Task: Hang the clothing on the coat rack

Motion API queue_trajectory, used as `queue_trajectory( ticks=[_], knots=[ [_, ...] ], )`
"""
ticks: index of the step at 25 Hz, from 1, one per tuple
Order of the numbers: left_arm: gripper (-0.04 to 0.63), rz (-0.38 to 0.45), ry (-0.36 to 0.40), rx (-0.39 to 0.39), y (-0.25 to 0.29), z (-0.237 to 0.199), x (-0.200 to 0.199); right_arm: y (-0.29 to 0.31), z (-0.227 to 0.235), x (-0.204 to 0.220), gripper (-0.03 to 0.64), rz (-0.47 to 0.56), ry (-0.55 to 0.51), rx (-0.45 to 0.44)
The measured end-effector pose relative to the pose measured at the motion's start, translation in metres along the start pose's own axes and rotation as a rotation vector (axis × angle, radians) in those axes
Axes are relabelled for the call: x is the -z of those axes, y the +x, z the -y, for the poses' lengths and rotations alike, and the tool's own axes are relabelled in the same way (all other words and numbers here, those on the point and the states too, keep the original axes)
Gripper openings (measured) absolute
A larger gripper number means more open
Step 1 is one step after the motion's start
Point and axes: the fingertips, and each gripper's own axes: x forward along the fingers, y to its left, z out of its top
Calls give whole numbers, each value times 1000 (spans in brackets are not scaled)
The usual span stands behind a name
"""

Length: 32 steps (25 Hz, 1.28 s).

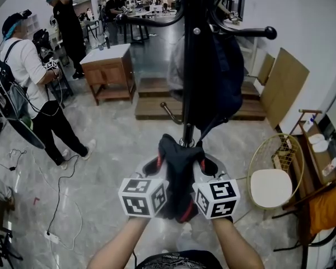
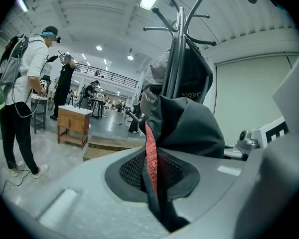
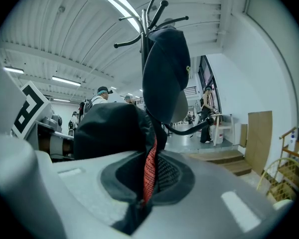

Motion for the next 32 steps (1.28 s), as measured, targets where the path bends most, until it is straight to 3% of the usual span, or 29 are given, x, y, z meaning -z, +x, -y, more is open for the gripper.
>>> queue_trajectory(
  ticks=[32],
  knots=[
    [32, -57, 2, -5, 5, -2, 26, 5, -4, 27, 20, -51, 2, -9]
  ],
)
